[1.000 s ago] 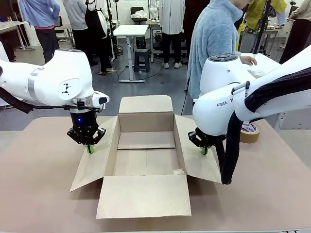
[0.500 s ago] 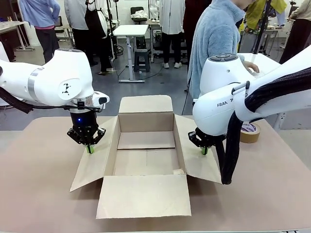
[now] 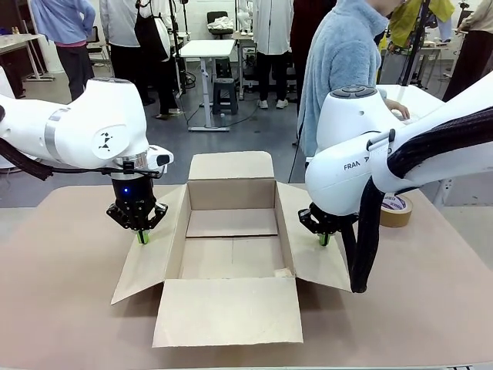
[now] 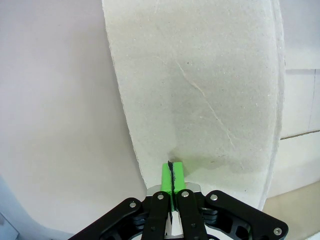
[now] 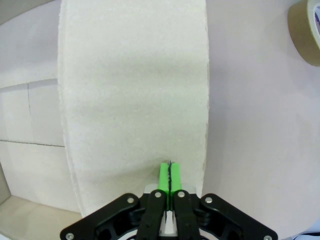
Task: Wrap the clocks to prevent damage.
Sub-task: Once the human has placed the objects inside and stepped back, release both hands from the side flaps of the Package Box.
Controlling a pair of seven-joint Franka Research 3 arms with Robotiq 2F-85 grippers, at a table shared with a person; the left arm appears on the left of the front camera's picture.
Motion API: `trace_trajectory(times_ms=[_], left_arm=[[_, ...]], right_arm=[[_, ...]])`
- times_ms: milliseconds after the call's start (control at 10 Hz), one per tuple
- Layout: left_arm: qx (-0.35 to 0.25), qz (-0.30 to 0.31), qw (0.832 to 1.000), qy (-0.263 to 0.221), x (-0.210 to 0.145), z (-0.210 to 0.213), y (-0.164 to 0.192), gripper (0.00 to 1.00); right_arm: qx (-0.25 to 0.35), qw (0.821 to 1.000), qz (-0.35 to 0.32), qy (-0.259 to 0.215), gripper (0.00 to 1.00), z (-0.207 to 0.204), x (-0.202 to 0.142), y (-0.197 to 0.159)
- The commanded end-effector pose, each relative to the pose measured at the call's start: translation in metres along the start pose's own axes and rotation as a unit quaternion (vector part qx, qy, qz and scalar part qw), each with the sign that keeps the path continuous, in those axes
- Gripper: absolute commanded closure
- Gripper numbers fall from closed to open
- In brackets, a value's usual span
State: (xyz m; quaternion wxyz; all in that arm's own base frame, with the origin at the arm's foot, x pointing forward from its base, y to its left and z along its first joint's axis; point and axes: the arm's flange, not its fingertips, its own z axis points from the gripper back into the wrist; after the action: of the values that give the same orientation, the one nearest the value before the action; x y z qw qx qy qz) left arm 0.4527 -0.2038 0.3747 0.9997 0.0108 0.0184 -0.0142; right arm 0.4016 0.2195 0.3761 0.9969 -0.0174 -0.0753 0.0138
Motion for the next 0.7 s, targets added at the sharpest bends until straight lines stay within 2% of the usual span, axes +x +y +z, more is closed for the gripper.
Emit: trace_trajectory(times_ms=[0,600], left_arm=[[0.004,-0.001,1.000,0.003,-0.0006,-0.0010,0.0006,1.00],[0.004,-0.001,1.000,0.003,-0.0006,-0.0010,0.0006,1.00]], right_arm=[[-0.003,1.000,0.000,0.002,0.99,-0.0007,-0.0010,0.0002],[-0.003,1.000,0.000,0.002,0.99,-0.0007,-0.0010,0.0002]])
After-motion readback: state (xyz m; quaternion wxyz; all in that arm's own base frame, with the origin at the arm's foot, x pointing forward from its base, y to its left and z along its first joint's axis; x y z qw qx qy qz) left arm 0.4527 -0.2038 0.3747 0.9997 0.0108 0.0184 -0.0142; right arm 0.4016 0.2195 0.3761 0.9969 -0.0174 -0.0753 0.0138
